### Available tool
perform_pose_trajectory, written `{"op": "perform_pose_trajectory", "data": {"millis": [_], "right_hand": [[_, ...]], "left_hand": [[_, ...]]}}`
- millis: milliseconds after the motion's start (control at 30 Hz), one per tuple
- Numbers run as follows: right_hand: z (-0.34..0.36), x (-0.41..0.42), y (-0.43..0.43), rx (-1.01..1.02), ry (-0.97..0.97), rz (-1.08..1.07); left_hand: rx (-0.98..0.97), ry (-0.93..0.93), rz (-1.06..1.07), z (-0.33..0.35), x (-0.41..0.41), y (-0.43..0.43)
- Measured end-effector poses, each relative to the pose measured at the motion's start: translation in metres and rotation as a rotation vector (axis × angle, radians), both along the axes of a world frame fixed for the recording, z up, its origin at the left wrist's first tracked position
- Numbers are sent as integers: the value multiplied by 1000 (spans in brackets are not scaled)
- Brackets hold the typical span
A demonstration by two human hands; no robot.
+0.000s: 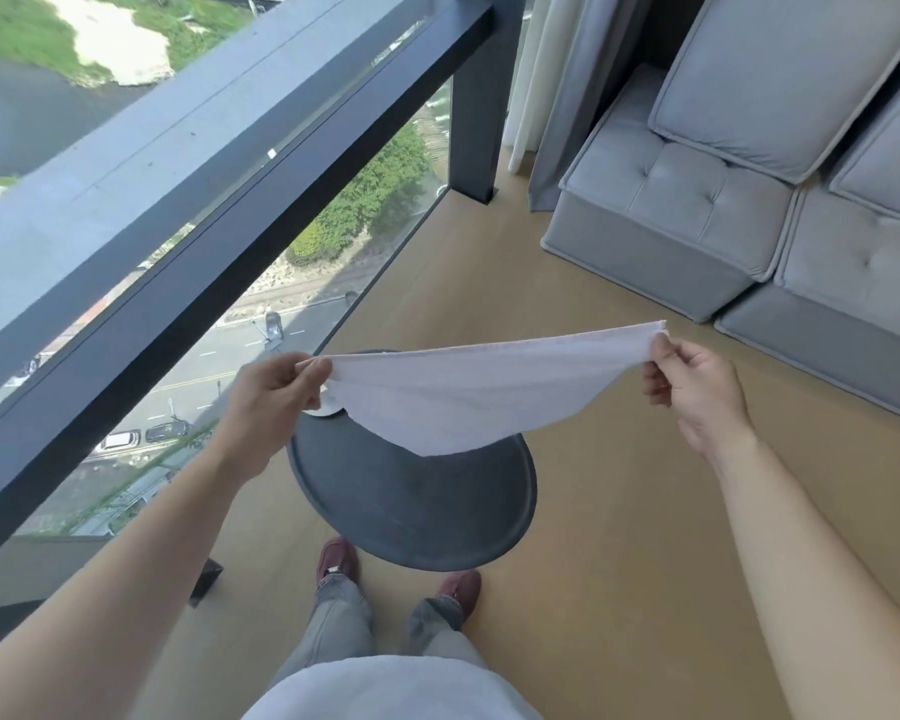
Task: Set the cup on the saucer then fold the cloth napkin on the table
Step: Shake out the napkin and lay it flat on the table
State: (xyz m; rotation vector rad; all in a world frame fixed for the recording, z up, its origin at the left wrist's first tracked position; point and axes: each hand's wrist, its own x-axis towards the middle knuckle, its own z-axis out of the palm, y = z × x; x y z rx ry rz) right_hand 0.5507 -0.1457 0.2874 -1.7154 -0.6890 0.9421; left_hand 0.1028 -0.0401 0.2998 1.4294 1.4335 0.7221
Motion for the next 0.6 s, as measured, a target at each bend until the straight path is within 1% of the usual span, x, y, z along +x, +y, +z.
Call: {"op": "perform_pose_trajectory", "data": {"millis": [33,100,233,333,400,467,600], "right_hand": [[3,4,6,22,-55,7],[9,6,17,63,-84,16],[10,1,26,158,59,8],[-10,-10,13,175,200,-8],[-29,-21,-4,146,290,-7],[-51,-32,-23,86,335,-4],[-104,-53,-61,-66,328,4]], "left_hand": [[17,-27,29,5,1,3],[79,-50,79,14,2,8],[169,-23,49,18,-7,2],[159,-96,-36,10,-21,-20],[137,-89,-88,-3,-31,-41],[92,-54,-97,-24,-43,-62],[-40,16,-75,-78,-66,-99]]}}
